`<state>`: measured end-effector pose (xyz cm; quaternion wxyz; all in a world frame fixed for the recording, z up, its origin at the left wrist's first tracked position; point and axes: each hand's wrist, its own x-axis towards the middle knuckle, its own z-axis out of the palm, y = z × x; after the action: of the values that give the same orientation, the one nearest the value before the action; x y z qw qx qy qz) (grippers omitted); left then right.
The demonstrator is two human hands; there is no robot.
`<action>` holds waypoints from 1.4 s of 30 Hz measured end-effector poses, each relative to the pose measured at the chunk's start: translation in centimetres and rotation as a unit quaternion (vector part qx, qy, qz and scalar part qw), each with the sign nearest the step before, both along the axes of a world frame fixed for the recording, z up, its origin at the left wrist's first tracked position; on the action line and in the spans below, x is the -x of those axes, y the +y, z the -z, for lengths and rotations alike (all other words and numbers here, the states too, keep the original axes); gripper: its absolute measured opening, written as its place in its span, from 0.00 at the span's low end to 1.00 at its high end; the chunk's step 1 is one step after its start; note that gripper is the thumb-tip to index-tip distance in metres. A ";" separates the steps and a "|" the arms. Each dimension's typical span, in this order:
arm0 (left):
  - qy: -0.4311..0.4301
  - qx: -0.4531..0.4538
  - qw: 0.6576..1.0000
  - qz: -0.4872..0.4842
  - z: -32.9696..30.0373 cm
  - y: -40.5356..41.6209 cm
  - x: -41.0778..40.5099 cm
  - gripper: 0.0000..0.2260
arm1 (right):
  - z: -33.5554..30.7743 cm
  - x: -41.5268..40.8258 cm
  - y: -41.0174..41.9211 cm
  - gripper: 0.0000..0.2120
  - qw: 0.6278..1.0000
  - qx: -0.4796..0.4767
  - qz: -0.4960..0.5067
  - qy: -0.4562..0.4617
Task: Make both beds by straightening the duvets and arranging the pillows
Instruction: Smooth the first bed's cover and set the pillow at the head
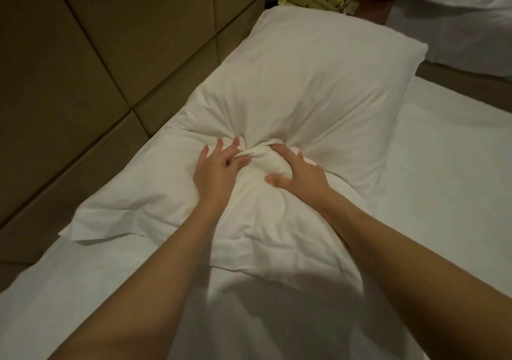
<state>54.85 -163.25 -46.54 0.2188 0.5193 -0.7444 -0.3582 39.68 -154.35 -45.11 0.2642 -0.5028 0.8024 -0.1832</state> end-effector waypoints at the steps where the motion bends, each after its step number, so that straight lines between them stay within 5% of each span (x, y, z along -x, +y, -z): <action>1: 0.019 -0.020 1.000 -0.010 -0.1 0.6 -0.2 0.19 | -0.2 -0.4 0.8 0.28 1.000 0.010 0.014 -0.010; 7: 0.083 -0.006 0.994 -0.069 -2.3 4.9 -1.2 0.07 | -2.5 -2.6 5.2 0.16 0.993 0.061 0.094 -0.027; 17: 0.032 0.007 0.998 -0.047 -10.5 11.4 -3.5 0.10 | -7.7 -4.7 11.9 0.07 0.981 0.097 0.149 -0.079; 28: -0.043 0.004 0.999 -0.033 -15.9 28.9 -11.9 0.08 | -13.2 -10.1 27.0 0.09 0.995 0.016 0.080 -0.050; 36: -0.043 0.218 0.965 0.137 -16.5 41.2 -6.6 0.13 | -16.7 -3.9 39.3 0.12 0.989 0.075 0.130 -0.006; 39: -0.098 0.168 0.946 0.259 -14.6 44.0 -5.1 0.11 | -15.2 -2.7 44.4 0.10 0.985 0.022 0.172 0.007; 42: -0.042 0.138 0.954 0.262 -12.8 42.8 -5.7 0.09 | -13.2 -3.4 46.6 0.12 0.980 0.003 0.194 -0.033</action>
<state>60.54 -120.46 -33.73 0.1550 0.2851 -0.9051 -0.2746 43.13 -107.74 -31.94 0.2481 -0.3319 0.8750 -0.2502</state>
